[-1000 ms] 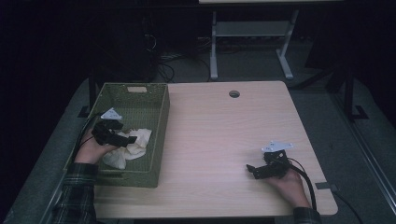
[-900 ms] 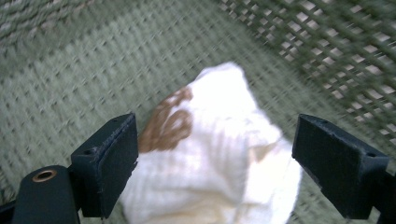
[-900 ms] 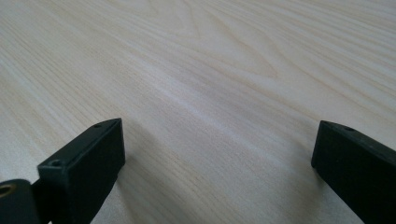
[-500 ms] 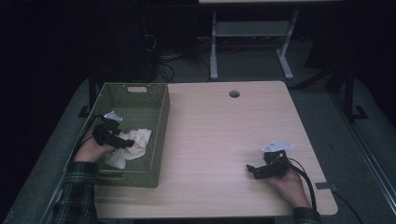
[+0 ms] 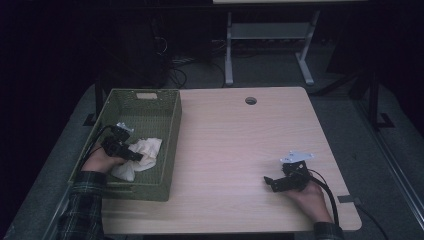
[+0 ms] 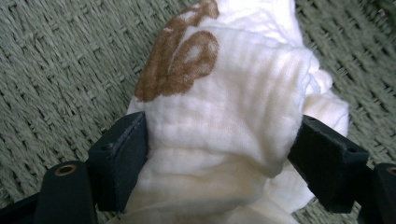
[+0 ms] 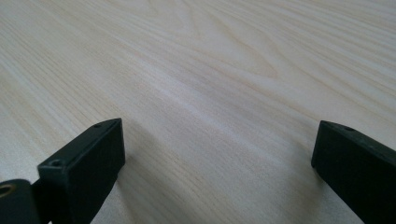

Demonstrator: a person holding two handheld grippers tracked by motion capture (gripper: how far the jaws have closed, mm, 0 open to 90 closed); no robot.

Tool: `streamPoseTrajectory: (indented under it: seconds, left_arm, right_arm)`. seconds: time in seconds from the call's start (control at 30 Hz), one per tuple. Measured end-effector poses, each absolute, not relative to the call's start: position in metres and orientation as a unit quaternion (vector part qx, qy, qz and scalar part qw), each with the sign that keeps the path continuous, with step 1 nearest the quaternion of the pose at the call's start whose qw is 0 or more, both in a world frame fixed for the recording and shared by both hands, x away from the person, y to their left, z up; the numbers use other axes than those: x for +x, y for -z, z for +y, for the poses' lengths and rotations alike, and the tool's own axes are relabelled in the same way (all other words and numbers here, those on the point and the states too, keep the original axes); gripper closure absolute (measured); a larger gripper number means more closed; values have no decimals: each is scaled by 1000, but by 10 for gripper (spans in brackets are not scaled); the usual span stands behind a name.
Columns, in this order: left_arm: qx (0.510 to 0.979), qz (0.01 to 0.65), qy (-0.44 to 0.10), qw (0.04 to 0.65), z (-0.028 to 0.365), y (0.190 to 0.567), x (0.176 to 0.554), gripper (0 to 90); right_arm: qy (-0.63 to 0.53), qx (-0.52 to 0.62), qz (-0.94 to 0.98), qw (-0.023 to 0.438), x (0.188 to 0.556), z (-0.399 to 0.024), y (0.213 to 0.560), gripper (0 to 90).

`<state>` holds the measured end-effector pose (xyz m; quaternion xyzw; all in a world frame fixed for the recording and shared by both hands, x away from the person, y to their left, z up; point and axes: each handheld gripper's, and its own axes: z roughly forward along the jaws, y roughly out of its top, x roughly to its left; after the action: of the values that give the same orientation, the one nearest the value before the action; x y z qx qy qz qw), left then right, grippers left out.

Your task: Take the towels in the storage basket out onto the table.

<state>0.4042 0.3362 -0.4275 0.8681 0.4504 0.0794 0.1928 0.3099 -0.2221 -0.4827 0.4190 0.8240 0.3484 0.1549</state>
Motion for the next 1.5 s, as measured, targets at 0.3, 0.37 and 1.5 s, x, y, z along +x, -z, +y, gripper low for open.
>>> streamPoseTrajectory:
  seconds: [0.3, 0.37, 1.5]
  left_arm:
    - [866, 465, -75, 167, 335, 424, 404, 550]
    - [864, 469, -72, 166, 335, 423, 404, 621]
    - [823, 388, -107, 400, 338, 370, 381, 749]
  right_arm:
    - [-348, 419, 824, 155, 310, -222, 483, 24]
    - [-348, 419, 824, 155, 310, -222, 483, 24]
    - [-348, 420, 824, 155, 310, -222, 483, 24]
